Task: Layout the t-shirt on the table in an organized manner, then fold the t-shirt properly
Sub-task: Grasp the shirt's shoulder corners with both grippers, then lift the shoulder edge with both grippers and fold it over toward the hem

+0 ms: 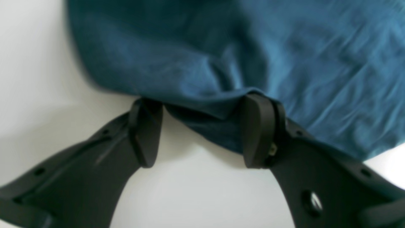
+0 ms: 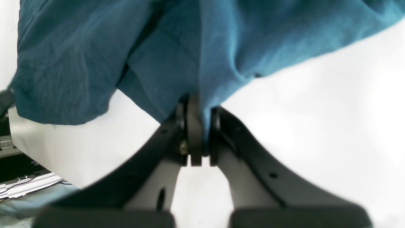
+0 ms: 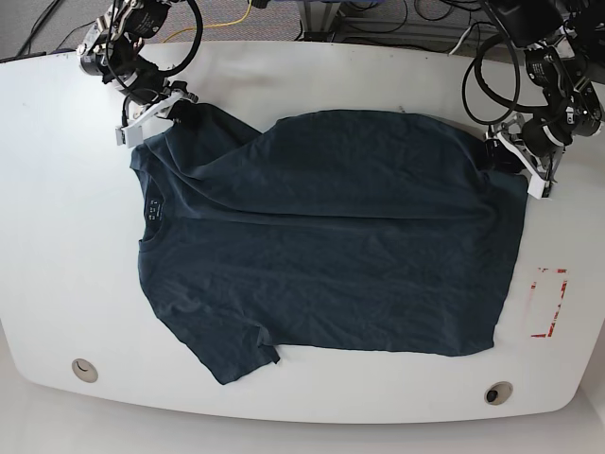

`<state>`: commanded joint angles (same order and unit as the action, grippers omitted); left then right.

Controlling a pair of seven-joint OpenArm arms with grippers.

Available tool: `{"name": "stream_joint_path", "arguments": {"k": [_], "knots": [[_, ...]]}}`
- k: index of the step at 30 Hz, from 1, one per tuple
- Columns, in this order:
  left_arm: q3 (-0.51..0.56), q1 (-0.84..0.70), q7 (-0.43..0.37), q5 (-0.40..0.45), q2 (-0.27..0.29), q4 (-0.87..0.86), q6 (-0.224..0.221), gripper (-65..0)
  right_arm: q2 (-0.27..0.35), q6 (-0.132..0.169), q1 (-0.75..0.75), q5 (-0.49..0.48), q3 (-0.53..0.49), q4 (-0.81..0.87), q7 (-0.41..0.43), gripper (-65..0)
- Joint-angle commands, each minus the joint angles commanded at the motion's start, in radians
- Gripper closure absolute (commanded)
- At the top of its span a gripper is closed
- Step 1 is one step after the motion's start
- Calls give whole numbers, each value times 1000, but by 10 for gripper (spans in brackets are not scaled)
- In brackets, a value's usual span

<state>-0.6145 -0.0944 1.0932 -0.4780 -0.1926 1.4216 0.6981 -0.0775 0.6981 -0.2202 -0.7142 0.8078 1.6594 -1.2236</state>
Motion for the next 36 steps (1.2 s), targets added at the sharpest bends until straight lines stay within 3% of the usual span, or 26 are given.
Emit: {"name": "stream_joint_path", "arguments": {"k": [4, 7, 9, 13, 19, 27, 36], "knots": [[0, 2, 2, 0, 0, 5, 0, -356, 0, 0, 0, 0, 0, 0, 0, -3], [0, 3, 2, 0, 0, 5, 0, -251, 0, 0, 0, 0, 0, 0, 0, -3], [0, 3, 6, 0, 0, 6, 0, -137, 0, 0, 0, 0, 0, 0, 0, -2], [0, -2, 8, 3, -15, 38, 0, -14, 2, 0, 0, 0, 0, 2, -6, -2], [-6, -12, 66, 74, -21, 155, 0, 0, 2, 0, 2, 0, 8, 74, -35, -2], [-5, -69, 123, 78, -44, 350, 0, 0, 2, 0, 6, 0, 8, 201, -77, -2], [-3, -57, 269, 77, -49, 473, 0, -3, 26, 0, 8, 0, 0, 296, -95, -2]]}}
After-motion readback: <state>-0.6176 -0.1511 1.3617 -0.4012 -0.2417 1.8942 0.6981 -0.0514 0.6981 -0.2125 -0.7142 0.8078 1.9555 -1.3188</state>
